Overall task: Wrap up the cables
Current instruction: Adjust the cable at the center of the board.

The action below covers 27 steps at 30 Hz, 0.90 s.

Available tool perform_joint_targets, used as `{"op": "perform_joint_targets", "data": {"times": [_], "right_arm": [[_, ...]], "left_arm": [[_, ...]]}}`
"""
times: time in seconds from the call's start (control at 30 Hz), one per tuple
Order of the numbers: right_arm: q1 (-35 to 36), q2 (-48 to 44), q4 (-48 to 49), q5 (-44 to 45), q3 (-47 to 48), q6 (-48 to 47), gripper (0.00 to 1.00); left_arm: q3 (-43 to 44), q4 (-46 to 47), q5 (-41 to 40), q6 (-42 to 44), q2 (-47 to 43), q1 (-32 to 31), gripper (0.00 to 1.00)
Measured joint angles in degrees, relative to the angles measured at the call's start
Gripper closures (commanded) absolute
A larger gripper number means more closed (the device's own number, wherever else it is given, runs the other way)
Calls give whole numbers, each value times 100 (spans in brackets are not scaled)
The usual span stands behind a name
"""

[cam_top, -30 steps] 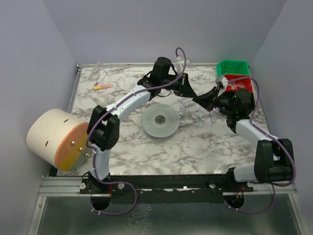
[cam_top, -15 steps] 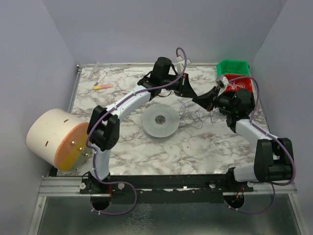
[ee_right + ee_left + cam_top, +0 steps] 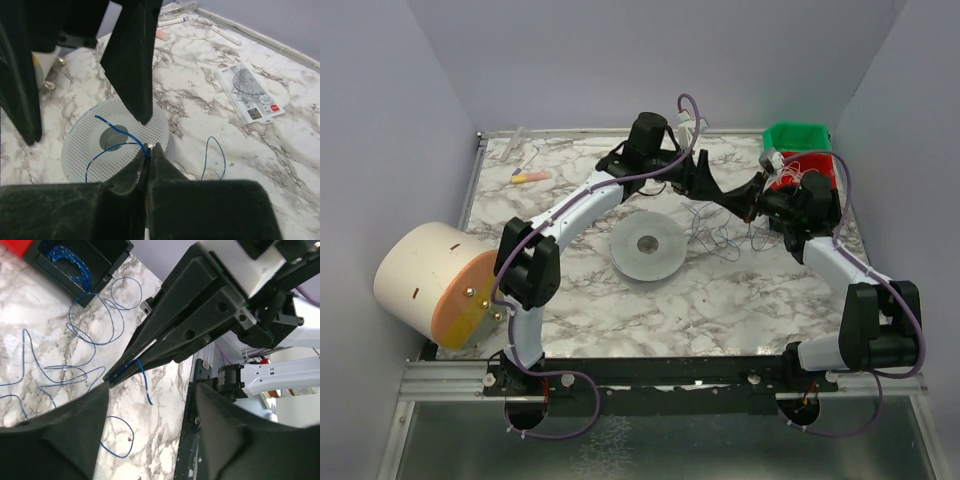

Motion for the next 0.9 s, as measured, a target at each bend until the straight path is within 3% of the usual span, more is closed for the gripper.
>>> {"op": "perform_joint_targets", "data": {"times": [0.03,0.07,0.13,0.47,0.9], "right_arm": [[-4,0,-55,35,22,-66,100],[-7,0,-111,63,37,-127,100],[-33,0,-247,111,70,-254,99],[-81,-4,-601,214,103,-566,100],[-81,-227,-944,74,116,-1141,100]], "left_arm": [[37,-59,-2,15,-35,24,15],[70,-105,-2,59,-70,50,3],[127,-240,-11,164,-216,157,1],[-28,-389,-433,739,-1123,601,1],[332,-1248,-380,1165,125,42,13]]}}
